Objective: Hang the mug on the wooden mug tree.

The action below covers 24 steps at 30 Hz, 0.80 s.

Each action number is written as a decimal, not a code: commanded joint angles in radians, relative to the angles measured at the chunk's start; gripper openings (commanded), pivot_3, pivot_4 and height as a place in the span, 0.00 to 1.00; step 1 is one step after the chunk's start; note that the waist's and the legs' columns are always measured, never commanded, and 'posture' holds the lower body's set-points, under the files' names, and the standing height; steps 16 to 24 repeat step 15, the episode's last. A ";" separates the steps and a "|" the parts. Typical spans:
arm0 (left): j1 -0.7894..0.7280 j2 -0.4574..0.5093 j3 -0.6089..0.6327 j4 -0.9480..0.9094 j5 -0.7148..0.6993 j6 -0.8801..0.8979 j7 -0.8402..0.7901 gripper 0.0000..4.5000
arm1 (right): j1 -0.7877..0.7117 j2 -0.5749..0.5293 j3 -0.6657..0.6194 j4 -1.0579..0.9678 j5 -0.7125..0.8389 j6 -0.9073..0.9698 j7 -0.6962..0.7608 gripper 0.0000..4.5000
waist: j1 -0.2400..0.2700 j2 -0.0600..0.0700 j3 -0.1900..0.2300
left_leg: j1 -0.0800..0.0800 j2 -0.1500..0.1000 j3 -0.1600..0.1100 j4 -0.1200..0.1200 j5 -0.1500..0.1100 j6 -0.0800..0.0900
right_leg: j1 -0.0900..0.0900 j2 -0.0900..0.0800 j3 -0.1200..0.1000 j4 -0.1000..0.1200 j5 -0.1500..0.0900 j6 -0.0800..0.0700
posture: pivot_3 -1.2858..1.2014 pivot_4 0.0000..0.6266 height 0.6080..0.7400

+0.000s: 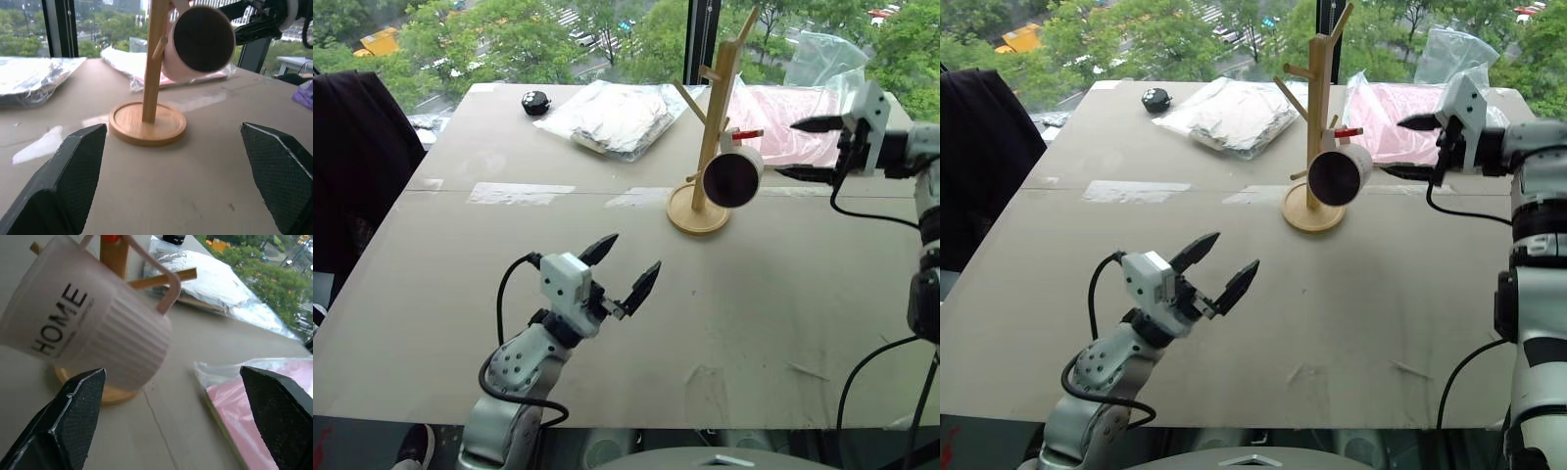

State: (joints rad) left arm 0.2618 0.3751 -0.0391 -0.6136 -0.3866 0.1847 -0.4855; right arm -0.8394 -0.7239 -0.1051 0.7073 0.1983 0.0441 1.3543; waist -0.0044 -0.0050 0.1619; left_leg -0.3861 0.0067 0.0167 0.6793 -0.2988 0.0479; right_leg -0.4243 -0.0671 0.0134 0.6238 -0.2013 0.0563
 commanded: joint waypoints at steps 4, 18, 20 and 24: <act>0.095 0.071 0.079 0.026 -0.011 0.008 -0.053 1.00 | 0.689 0.165 -0.197 -0.800 0.237 0.231 -0.301 0.99 | 0.005 0.005 -0.001 | 0.001 0.000 0.000 -0.002 0.000 0.000 | -0.001 0.001 0.000 0.001 0.000 0.000 | 0.52 0.24 1.00; 0.196 0.097 0.074 0.003 0.002 0.037 -0.071 1.00 | 1.100 0.310 -0.153 -0.993 0.189 0.103 -0.492 0.99 | -0.009 -0.001 -0.002 | 0.008 0.001 0.005 0.006 0.000 0.001 | 0.005 0.011 0.002 0.002 -0.005 0.001 | 0.52 0.24 1.00; 0.196 0.097 0.074 0.003 0.002 0.037 -0.071 1.00 | 1.100 0.310 -0.153 -0.993 0.189 0.103 -0.492 0.99 | -0.009 -0.001 -0.002 | 0.008 0.001 0.005 0.006 0.000 0.001 | 0.005 0.011 0.002 0.002 -0.005 0.001 | 0.52 0.24 1.00; 0.196 0.097 0.074 0.003 0.002 0.037 -0.071 1.00 | 1.100 0.310 -0.153 -0.993 0.189 0.103 -0.492 0.99 | -0.009 -0.001 -0.002 | 0.008 0.001 0.005 0.006 0.000 0.001 | 0.005 0.011 0.002 0.002 -0.005 0.001 | 0.52 0.24 1.00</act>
